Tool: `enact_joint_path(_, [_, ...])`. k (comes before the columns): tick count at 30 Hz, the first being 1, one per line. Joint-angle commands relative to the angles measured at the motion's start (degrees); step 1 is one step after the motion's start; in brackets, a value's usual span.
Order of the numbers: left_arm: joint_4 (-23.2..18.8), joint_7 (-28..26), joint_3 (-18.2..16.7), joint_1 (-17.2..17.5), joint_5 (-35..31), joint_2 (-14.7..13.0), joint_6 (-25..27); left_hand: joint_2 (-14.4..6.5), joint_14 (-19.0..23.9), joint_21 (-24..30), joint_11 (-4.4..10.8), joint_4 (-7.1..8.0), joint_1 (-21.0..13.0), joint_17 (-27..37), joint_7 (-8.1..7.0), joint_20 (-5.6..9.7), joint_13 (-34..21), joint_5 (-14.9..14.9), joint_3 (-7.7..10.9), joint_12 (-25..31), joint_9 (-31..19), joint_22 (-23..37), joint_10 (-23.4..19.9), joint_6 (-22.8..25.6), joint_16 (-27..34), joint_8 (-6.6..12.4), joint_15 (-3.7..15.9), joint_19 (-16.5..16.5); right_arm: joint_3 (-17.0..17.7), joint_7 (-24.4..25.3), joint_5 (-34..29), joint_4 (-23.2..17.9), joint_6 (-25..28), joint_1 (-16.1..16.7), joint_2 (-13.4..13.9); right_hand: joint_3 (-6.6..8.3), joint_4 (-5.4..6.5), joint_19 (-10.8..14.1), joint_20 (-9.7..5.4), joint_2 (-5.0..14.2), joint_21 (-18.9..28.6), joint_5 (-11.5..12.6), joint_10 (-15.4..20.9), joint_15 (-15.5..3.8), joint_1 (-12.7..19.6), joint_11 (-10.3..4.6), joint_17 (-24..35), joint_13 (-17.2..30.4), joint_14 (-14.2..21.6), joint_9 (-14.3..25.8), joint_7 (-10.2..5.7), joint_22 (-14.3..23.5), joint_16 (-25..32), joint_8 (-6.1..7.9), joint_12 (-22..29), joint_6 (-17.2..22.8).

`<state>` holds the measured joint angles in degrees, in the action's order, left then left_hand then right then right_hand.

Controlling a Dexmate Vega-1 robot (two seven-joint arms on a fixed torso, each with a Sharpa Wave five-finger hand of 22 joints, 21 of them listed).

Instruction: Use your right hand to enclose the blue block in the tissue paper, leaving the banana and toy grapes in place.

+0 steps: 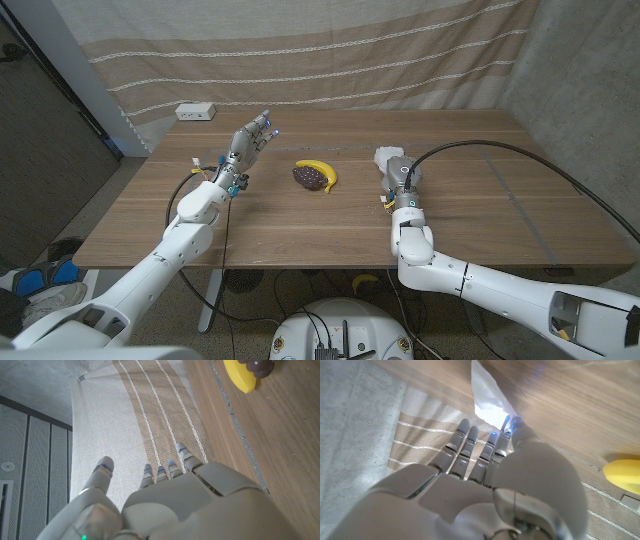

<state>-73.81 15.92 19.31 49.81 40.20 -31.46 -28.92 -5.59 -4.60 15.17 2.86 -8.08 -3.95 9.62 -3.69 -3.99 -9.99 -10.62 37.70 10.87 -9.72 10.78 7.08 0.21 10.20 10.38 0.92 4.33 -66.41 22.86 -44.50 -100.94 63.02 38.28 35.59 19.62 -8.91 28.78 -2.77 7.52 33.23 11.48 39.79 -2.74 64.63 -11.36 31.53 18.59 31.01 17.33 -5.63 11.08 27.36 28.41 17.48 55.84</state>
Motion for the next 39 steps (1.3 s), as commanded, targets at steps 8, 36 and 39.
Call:
enact_joint_path(8, [-1.8, -0.3, -1.0, 2.0, 0.4, -1.0, -0.6, -2.5, -0.1, -0.3, -0.39, 0.12, -0.4, 0.1, 0.0, 0.05, -0.3, 0.1, -0.12, 0.3, -0.4, 0.1, -0.1, 0.4, 0.0, 0.11, 0.05, 0.5, -3.4, -27.7, -18.3, -6.1, -8.0, -4.6, 7.8, 0.29, -0.39, 1.4, -5.78, 1.34, 2.4, 0.8, 6.1, -10.99, 3.3, -0.03, 1.3, 1.9, 7.2, 3.2, -0.72, 0.4, 2.1, 2.65, 2.1, -1.3])
enact_joint_path(36, [-7.8, -5.5, -2.4, 6.9, -0.6, -2.5, -0.3, -2.3, 0.0, -0.4, -0.35, 0.4, 0.0, 0.2, -0.07, 0.06, -0.3, 0.1, -0.1, 0.3, -0.4, 0.2, -0.3, 0.5, 0.1, 0.12, 0.12, 0.6, 11.2, -28.8, -33.1, -1.6, -33.3, 0.2, 5.4, -2.53, 1.54, -3.7, -8.47, 0.78, 4.6, 2.2, 3.7, -10.84, 3.0, -0.03, 0.6, 5.5, 2.8, 6.5, -3.78, 0.8, -4.4, 5.39, 0.7, -2.0])
enact_joint_path(39, [-8.5, -6.2, -2.6, 7.6, -0.8, -2.6, -0.3, -2.3, 0.1, -0.4, -0.32, 0.42, 0.1, 0.2, -0.04, 0.05, -0.3, 0.1, -0.1, 0.3, -0.4, 0.2, -0.3, 0.5, 0.1, 0.11, 0.15, 0.6, 11.8, -28.9, -33.3, -0.5, -35.6, -0.5, 5.1, -3.15, 1.71, -3.9, -8.39, 0.56, 5.0, 2.3, 2.4, -10.9, 2.8, -0.06, 0.7, 5.7, 2.0, 6.0, -4.25, 0.8, -4.9, 5.25, 0.0, -1.5])
